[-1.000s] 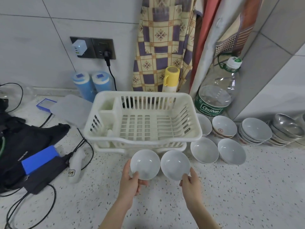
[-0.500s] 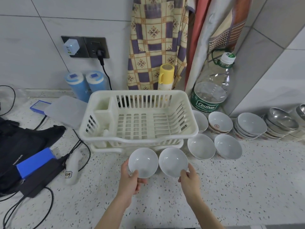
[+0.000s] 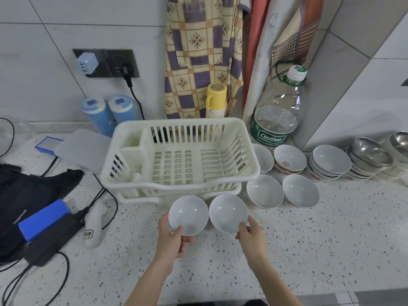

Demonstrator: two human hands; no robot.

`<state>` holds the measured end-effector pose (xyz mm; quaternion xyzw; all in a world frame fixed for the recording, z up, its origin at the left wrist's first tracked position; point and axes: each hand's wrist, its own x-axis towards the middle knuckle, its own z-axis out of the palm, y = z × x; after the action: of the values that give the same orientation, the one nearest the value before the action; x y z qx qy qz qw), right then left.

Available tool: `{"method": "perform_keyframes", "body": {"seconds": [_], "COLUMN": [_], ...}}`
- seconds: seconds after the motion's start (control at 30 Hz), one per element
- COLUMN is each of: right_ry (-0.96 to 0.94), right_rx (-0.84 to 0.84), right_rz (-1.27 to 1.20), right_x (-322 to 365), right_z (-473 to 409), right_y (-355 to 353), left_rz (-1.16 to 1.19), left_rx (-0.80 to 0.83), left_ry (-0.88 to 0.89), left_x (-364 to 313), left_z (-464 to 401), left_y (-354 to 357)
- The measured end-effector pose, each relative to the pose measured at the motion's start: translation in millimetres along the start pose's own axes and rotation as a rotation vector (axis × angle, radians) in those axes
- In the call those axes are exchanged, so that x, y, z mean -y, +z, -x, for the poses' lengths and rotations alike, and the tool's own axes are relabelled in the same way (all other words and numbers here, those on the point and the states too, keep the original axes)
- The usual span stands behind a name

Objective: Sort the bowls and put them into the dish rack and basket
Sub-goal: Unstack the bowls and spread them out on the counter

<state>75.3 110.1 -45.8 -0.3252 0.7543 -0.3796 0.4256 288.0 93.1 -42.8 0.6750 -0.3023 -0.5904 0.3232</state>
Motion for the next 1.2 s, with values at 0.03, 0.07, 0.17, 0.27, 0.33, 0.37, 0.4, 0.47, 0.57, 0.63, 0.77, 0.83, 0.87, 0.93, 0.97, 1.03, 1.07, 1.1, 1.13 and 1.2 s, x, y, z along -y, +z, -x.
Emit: {"method": "perform_keyframes", "body": {"seconds": [0.03,0.07,0.17,0.27,0.33,0.37,0.4,0.47,0.57,0.63,0.77,0.83,0.87,0.93,0.97,1.03,1.07,1.1,1.13,1.2], "right_ry": [0.002,0.004,0.012,0.025,0.040,0.050,0.059,0.075,0.083,0.098,0.083,0.076,0.081,0.113,0.130,0.145,0.144,0.141,0.138,0.134], "right_rx": [0.001,0.004,0.027,0.064,0.089,0.102,0.115,0.143,0.195,0.240,0.272,0.243,0.222,0.171,0.141,0.075,0.039,0.006,-0.022,-0.056], "right_rz": [-0.004,-0.006,-0.014,-0.031,-0.062,-0.077,-0.086,-0.091,-0.061,-0.015,0.054,0.077,0.075,0.052,0.036,-0.011,-0.037,-0.058,-0.073,-0.097], "right_x": [0,-1,-1,0,1,2,3,4,7,10,12,12,11,11,12,16,19,23,28,38], "right_z": [0,-1,-2,-2,-3,-4,-4,-6,-8,-9,-15,-19,-22,-30,-35,-48,-55,-63,-73,-93], "right_y": [0,-1,-2,-4,-8,-9,-11,-13,-18,-24,-49,-70,-83,-110,-123,-149,-161,-173,-184,-204], "left_rz": [0.003,0.007,0.008,0.013,0.018,0.019,0.017,0.007,-0.017,-0.024,-0.018,-0.122,-0.171,-0.186,-0.176,-0.167,-0.160,-0.165,-0.197,-0.308], "left_rx": [-0.002,-0.005,-0.016,-0.027,-0.032,-0.031,-0.029,-0.025,-0.042,-0.069,-0.269,-0.484,-0.565,-0.636,-0.644,-0.609,-0.551,-0.471,-0.378,-0.191], "left_ry": [-0.002,-0.004,-0.007,-0.011,-0.016,-0.019,-0.022,-0.019,-0.003,0.006,0.063,0.143,0.183,0.258,0.302,0.392,0.425,0.436,0.425,0.367], "left_x": [0,0,-1,-2,-4,-4,-4,-3,-1,2,6,1,-5,-20,-28,-41,-46,-51,-56,-66], "left_z": [0,0,2,6,8,8,8,9,9,11,21,30,35,45,50,55,56,56,54,45], "left_y": [0,0,2,4,4,4,4,3,4,6,18,28,35,55,66,94,111,129,147,180]}}
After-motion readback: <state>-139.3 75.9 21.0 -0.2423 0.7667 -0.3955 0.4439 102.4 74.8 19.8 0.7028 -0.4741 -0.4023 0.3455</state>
